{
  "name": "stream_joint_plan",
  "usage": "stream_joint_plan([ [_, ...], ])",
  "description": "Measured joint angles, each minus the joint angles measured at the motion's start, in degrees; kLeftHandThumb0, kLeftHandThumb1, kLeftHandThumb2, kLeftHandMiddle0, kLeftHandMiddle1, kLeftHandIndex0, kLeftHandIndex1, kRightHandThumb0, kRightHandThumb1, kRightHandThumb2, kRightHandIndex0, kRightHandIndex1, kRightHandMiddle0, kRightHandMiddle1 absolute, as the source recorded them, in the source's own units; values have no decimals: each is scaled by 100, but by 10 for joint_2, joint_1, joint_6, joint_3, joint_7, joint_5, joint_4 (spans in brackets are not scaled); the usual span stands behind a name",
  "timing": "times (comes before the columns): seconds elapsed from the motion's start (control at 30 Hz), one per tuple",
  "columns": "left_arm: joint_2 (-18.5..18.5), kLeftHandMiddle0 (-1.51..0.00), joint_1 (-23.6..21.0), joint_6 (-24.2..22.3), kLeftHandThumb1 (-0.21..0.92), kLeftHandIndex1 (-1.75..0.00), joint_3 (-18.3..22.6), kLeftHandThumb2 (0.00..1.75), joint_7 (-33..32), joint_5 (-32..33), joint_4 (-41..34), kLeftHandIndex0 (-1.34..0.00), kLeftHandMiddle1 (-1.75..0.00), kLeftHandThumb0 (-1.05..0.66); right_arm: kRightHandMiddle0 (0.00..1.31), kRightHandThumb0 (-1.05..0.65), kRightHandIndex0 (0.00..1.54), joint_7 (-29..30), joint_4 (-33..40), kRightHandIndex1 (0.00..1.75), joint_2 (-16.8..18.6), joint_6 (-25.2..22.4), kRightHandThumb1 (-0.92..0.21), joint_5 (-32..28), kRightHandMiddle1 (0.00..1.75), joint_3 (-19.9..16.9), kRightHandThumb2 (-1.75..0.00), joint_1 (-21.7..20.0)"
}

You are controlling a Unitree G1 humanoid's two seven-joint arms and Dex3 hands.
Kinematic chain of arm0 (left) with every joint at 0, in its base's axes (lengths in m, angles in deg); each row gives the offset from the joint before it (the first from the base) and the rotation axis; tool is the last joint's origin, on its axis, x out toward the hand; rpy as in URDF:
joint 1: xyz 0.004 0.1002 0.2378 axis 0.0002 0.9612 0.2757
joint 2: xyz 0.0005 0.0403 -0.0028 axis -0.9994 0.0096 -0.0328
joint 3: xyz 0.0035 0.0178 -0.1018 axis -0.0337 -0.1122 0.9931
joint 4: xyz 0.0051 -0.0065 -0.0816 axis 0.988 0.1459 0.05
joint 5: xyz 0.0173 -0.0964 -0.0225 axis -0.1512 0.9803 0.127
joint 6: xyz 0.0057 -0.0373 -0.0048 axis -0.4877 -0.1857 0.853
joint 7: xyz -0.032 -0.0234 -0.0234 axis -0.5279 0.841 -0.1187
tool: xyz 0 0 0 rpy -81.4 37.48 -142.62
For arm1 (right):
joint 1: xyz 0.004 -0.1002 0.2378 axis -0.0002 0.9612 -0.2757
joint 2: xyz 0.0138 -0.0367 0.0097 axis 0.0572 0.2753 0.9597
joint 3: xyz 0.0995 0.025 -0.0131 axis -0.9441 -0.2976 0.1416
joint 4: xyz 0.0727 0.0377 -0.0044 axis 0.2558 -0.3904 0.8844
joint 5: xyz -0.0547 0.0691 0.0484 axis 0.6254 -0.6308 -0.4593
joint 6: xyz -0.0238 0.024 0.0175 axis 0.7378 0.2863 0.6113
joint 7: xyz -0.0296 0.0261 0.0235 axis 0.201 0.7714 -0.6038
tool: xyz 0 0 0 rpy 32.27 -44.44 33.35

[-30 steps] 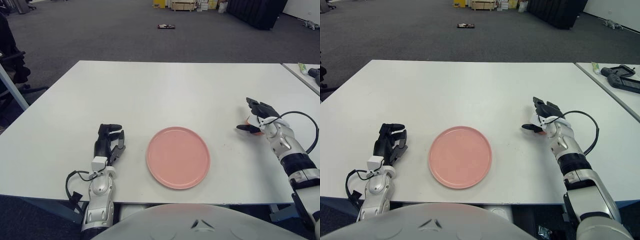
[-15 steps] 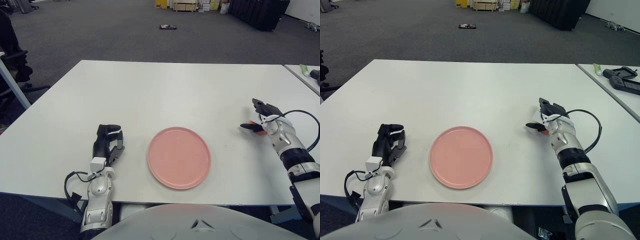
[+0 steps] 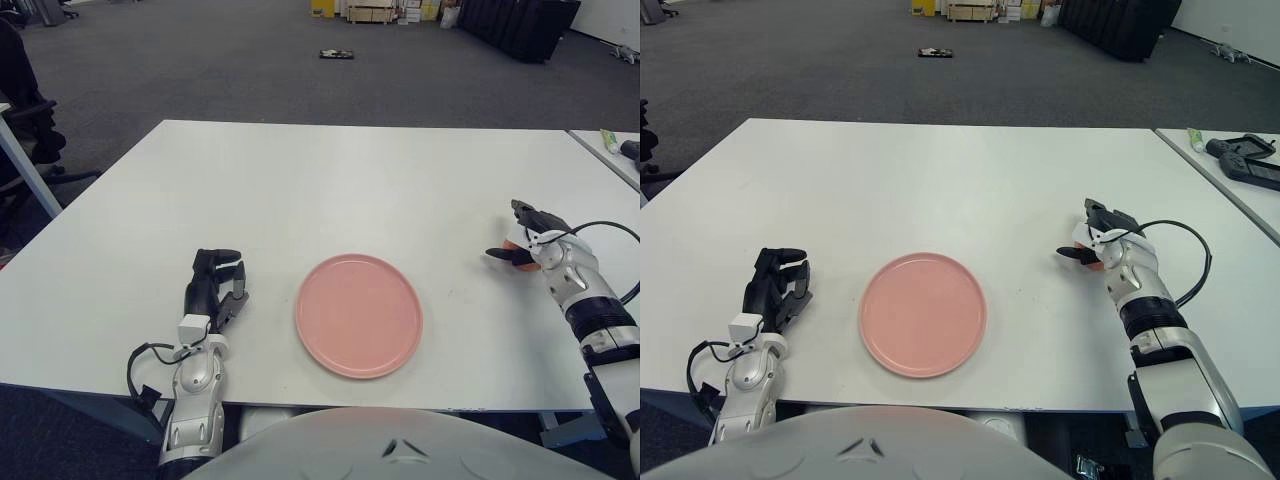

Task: Put the apple into the plate.

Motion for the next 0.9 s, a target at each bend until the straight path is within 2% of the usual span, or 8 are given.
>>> stream_joint_plan([
  [0.2,0,-39,0,2,86,-175,0,61,0,0,0,-23,-156,-35,0,-79,2,0,2,1,-2,-5,-60,-3,0,-3,-69,3],
  [0.27,0,-39,0,2,86,-175,0,62,0,0,0,-23,-156,-35,0,-76,1,0,2,28,-2,-7,-58,-5,4,-4,-74,4],
  [0.33,0,-39,0,2,84,-175,0,64,0,0,0,-24,-156,-36,0,-72,1,2,2,54,-1,-9,-57,-8,22,-5,-77,4],
  [0.5,0,-39,0,2,83,-175,0,66,0,0,0,-25,-156,-36,0,-62,0,12,2,122,-1,-13,-45,-14,117,-7,-94,6],
  [0.6,0,-38,0,2,83,-175,0,66,0,0,0,-25,-156,-36,0,-57,1,18,2,146,0,-14,-40,-16,154,-7,-105,7],
  [0.67,0,-38,0,2,83,-175,0,66,0,0,0,-25,-156,-36,2,-53,2,24,2,158,1,-14,-39,-17,164,-7,-109,8],
  [0.77,0,-37,0,2,84,-175,-1,65,0,0,0,-24,-156,-36,31,-46,16,35,1,169,3,-14,-48,-18,171,-8,-106,9],
  [0.9,-1,-36,0,2,85,-175,0,63,0,0,0,-23,-157,-35,50,-12,41,62,-3,173,7,-13,-34,-21,168,-16,-126,15],
])
